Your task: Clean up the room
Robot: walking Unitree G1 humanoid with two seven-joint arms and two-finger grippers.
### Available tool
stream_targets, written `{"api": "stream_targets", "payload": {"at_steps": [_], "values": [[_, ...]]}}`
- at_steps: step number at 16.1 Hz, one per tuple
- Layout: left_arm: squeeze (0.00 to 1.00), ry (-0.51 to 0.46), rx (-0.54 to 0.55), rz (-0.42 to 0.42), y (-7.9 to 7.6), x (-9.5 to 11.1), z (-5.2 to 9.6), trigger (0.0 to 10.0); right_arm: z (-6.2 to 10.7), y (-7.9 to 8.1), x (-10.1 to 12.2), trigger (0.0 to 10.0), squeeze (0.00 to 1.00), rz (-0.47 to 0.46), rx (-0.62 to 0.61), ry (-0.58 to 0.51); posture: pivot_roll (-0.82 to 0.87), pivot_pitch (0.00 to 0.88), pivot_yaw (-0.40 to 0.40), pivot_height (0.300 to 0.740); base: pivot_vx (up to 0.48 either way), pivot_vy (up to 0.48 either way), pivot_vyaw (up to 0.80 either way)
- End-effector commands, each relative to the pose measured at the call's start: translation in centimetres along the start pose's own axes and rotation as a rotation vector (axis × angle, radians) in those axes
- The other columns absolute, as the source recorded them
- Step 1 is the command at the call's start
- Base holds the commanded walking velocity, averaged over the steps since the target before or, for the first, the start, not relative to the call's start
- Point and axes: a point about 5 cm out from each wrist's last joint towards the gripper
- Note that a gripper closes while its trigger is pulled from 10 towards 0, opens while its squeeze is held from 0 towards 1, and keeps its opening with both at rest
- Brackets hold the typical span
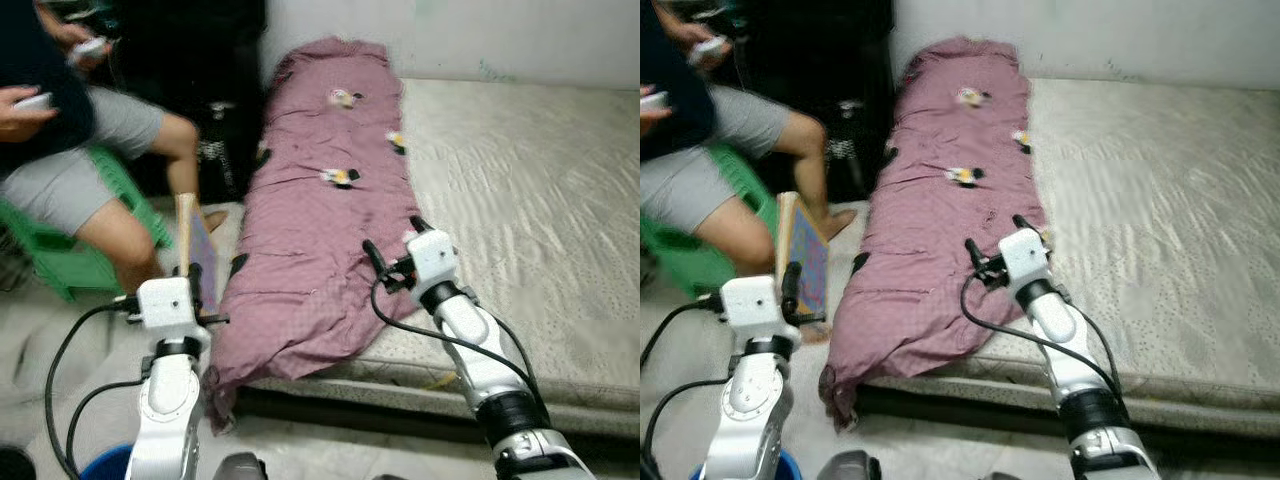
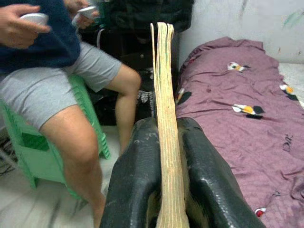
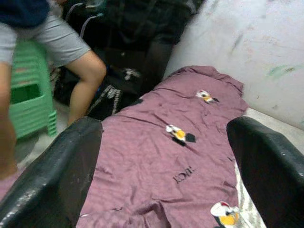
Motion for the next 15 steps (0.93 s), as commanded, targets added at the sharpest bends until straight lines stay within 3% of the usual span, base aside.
{"api": "stream_targets", "payload": {"at_steps": [1,4,15], "values": [[0.0,-0.041,0.018,-0.018,0.53,0.91,-0.17,10.0,-0.47,0.33,0.8,10.0,0.0,0.007,0.021,-0.032,-0.01,0.0,-0.01,0.74,0.0,0.0,0.8],[0.0,-0.039,0.018,-0.016,0.51,0.86,-0.1,10.0,-0.42,0.35,0.77,10.0,0.0,0.009,0.026,-0.029,-0.01,0.0,-0.013,0.74,0.0,-0.254,0.69],[0.0,-0.035,0.017,-0.015,0.49,0.74,-0.09,10.0,-0.43,0.31,0.89,10.0,0.0,-0.018,0.028,-0.034,-0.01,0.0,-0.017,0.74,0.0,-0.268,0.0]]}}
Point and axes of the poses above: a point about 5 cm out from each wrist's last joint towards the gripper, its own z axis pointing back from the gripper into the wrist, its own x axis along the axis of the wrist's last joint, y = z × x, and after that the axes turned 1 degree about -z, right-handed
